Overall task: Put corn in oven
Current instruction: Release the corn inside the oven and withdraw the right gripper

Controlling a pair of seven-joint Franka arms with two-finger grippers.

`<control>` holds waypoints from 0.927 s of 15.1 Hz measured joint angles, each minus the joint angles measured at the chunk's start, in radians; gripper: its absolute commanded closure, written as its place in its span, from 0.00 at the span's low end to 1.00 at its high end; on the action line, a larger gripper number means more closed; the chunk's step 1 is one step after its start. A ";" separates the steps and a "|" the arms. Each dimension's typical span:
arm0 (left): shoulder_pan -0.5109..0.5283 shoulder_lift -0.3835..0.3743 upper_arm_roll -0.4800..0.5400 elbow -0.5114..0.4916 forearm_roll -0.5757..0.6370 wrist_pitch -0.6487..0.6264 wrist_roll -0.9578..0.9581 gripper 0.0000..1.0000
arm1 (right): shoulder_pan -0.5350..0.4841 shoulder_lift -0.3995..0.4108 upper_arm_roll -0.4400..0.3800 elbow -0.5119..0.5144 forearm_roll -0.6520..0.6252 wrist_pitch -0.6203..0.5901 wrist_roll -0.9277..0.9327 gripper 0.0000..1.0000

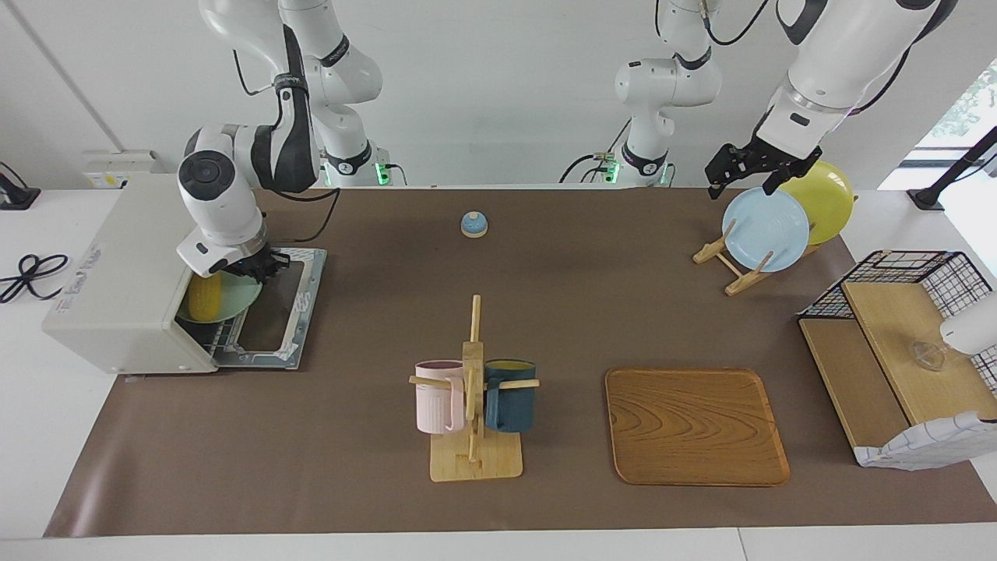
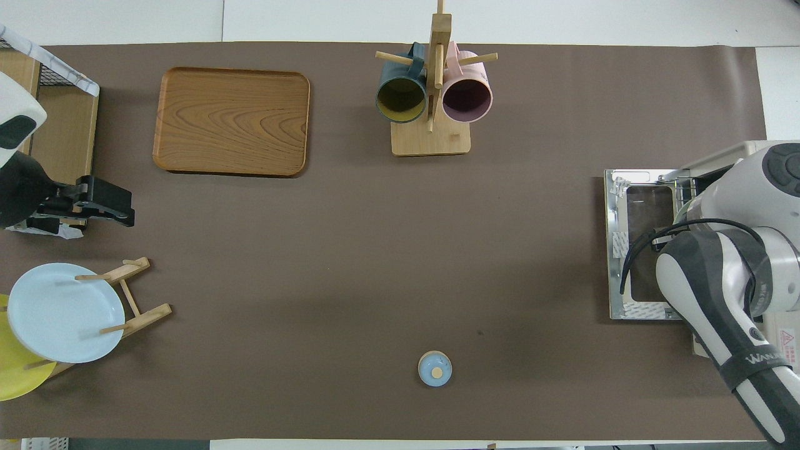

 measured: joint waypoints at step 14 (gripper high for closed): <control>0.000 0.000 0.000 0.000 0.000 0.000 0.000 0.00 | -0.050 0.000 -0.002 -0.005 0.011 0.005 -0.013 0.68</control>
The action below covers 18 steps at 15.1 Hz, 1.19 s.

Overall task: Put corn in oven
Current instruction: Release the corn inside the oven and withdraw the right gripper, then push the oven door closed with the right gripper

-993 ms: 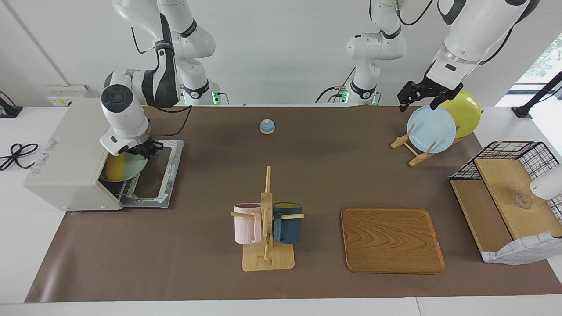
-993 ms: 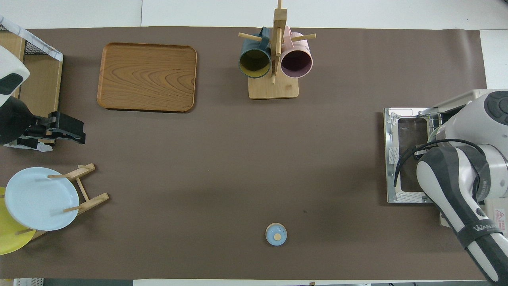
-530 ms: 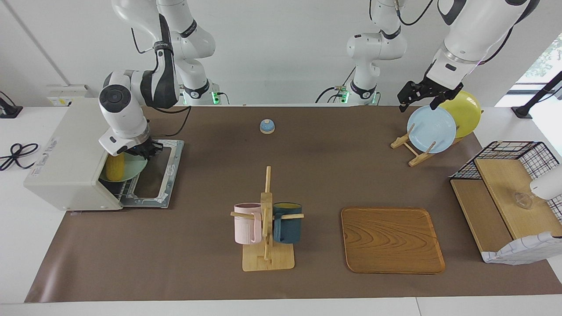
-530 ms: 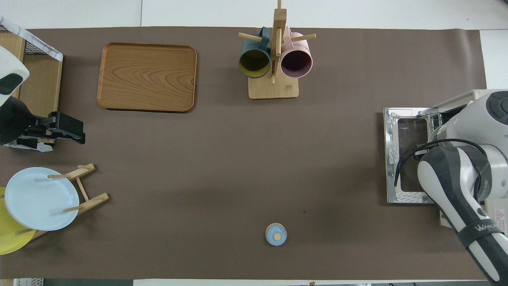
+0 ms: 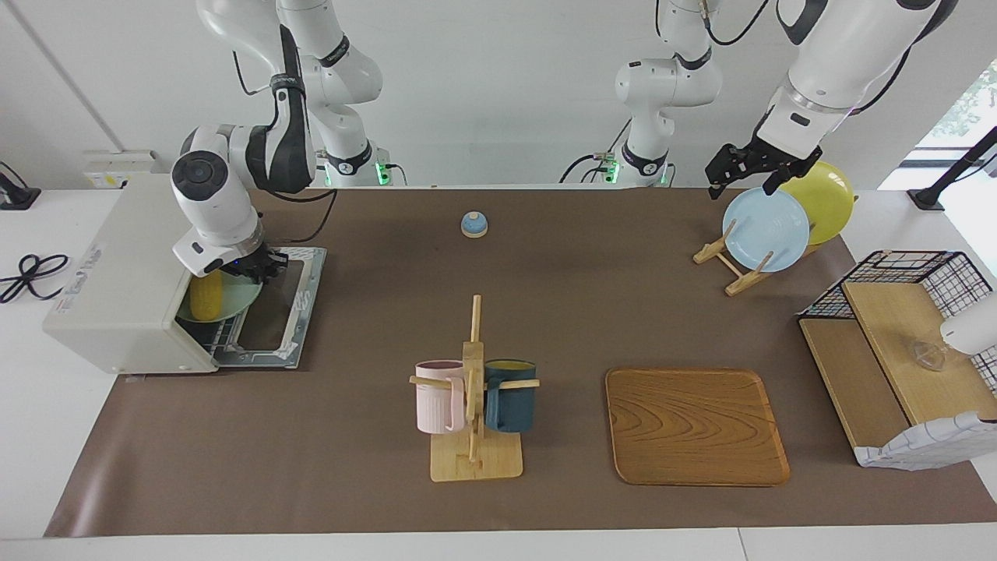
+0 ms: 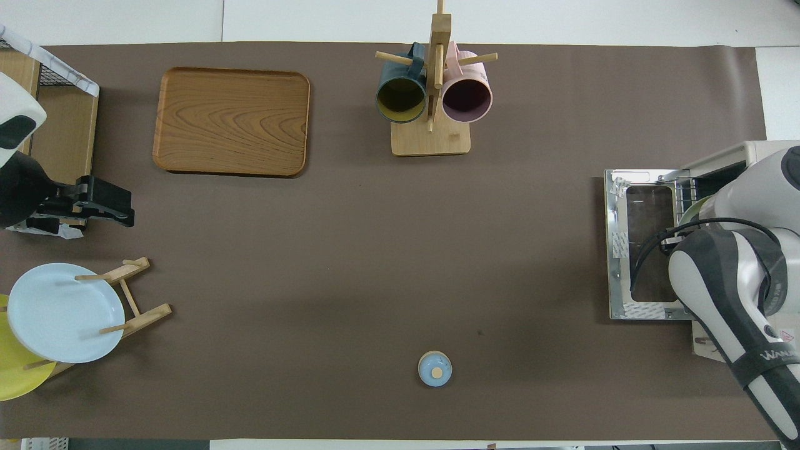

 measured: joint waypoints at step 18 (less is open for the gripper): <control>0.000 0.000 0.000 0.000 0.000 0.000 0.000 0.00 | 0.204 0.110 0.013 0.020 0.150 0.199 0.173 1.00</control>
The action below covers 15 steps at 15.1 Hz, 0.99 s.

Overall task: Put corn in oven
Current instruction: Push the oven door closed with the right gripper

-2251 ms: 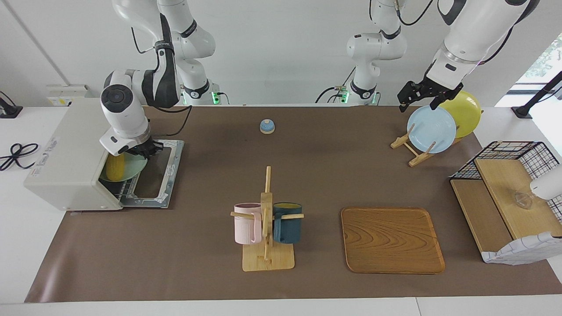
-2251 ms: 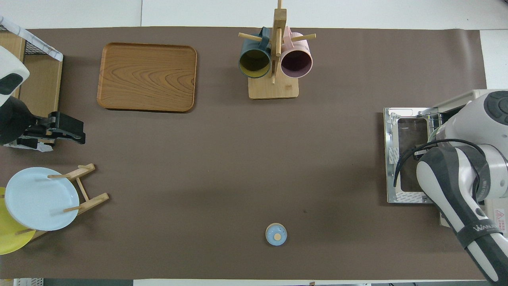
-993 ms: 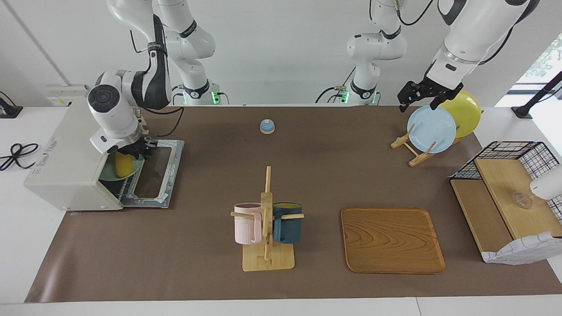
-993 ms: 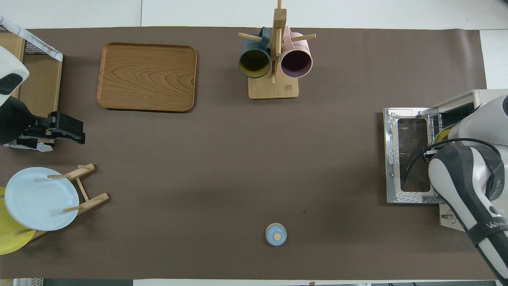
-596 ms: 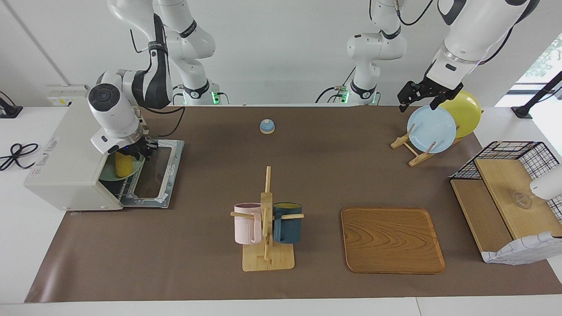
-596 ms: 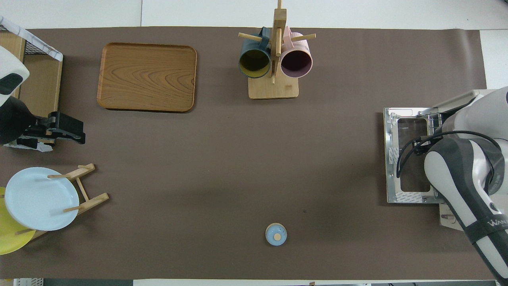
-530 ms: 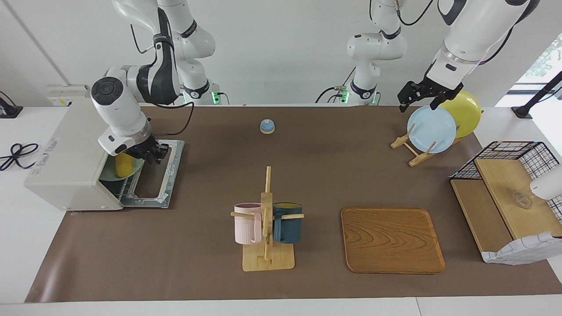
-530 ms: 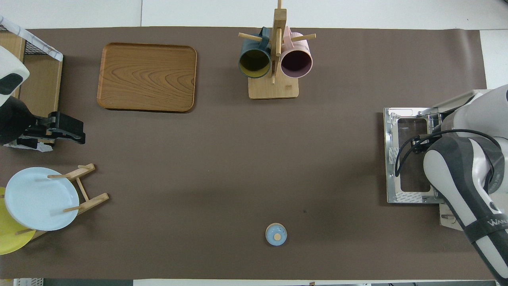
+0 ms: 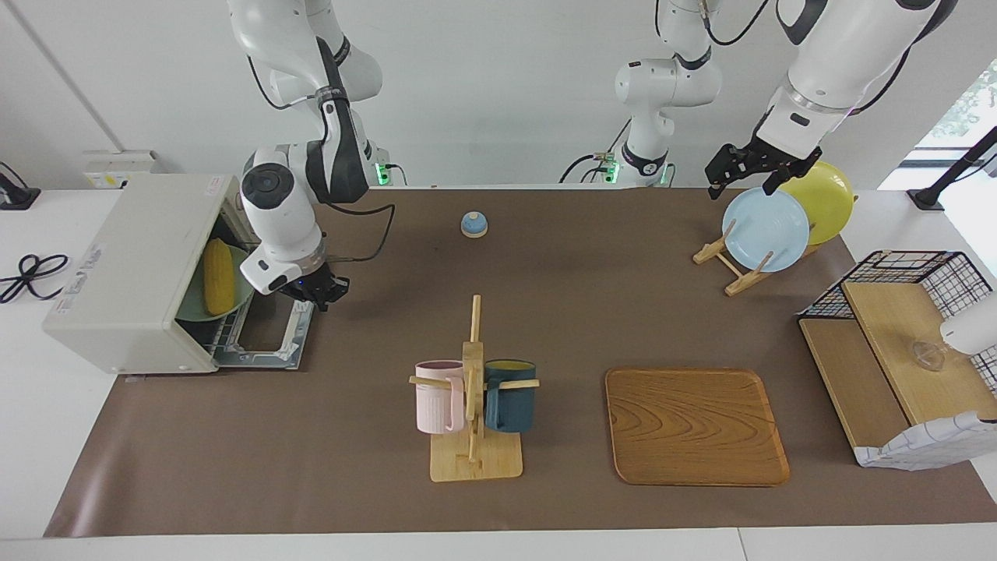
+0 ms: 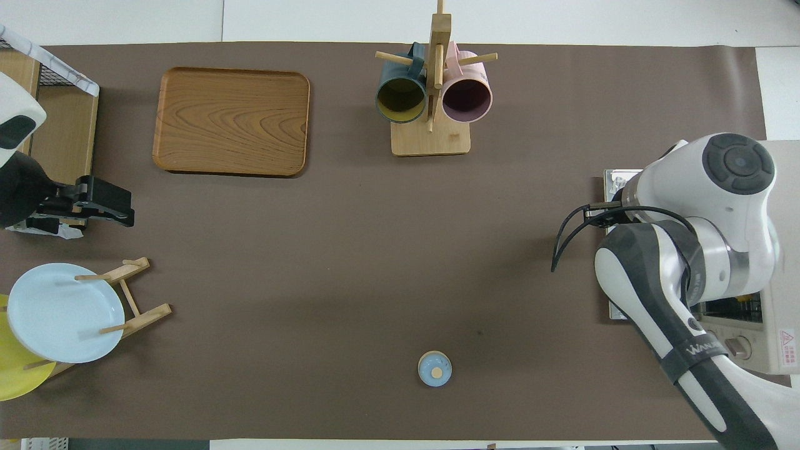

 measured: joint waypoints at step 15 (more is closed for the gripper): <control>0.000 0.000 0.000 0.000 0.000 0.000 0.000 0.00 | 0.005 0.078 0.016 0.020 -0.225 -0.075 0.001 1.00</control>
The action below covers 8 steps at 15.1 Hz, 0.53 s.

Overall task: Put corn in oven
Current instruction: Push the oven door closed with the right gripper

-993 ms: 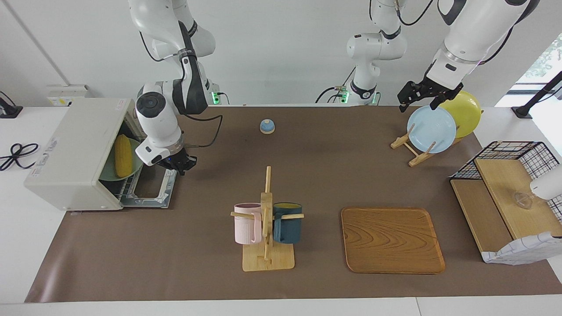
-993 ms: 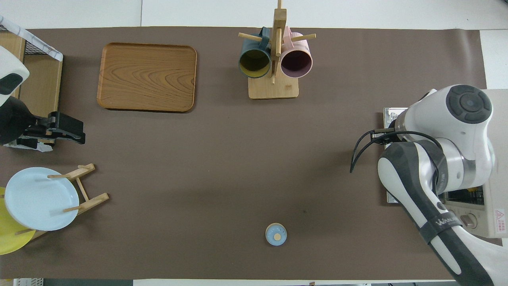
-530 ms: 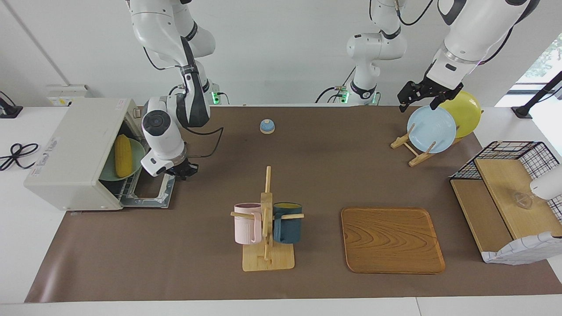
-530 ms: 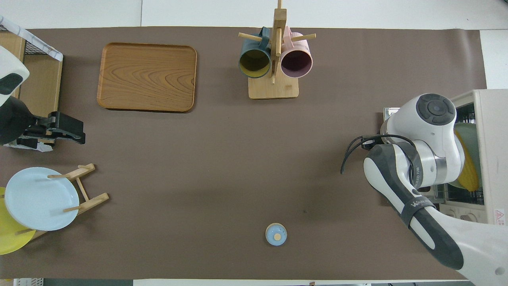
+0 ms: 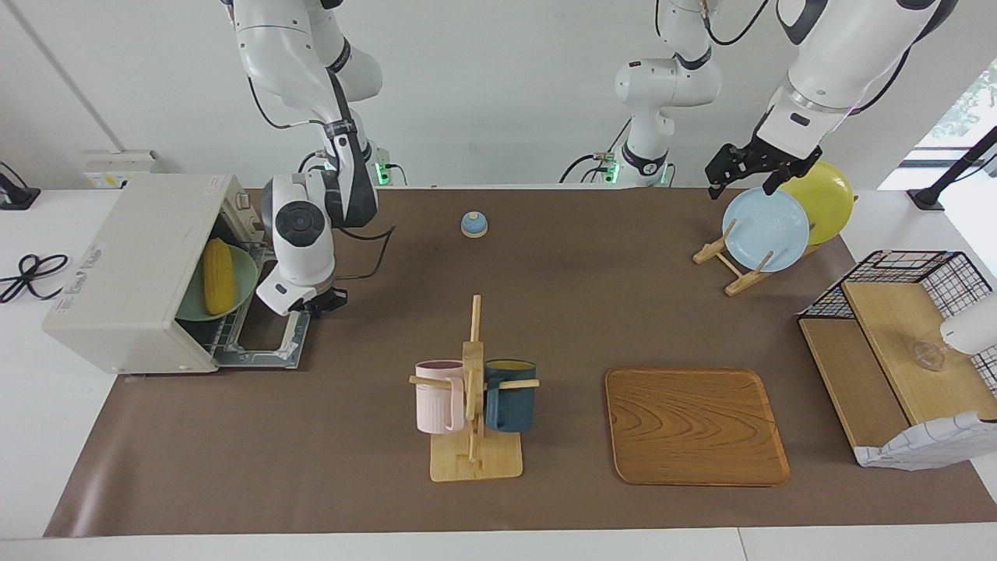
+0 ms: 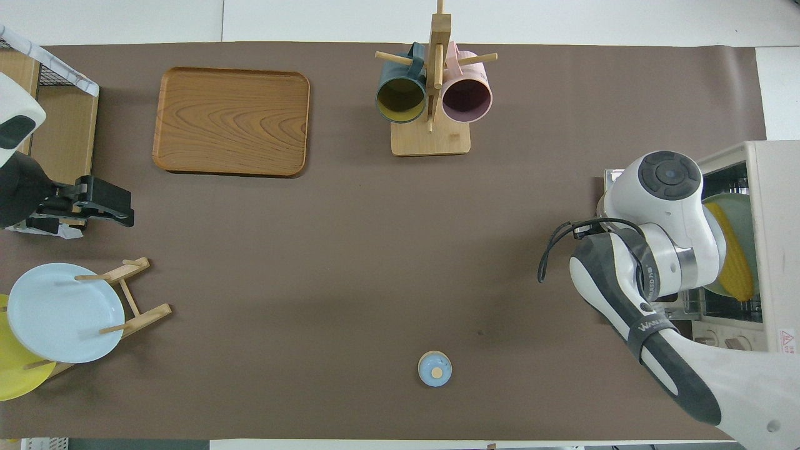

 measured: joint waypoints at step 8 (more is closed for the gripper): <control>0.000 0.000 0.000 0.000 0.000 0.000 0.000 0.00 | -0.072 -0.141 0.000 0.164 -0.025 -0.332 -0.190 1.00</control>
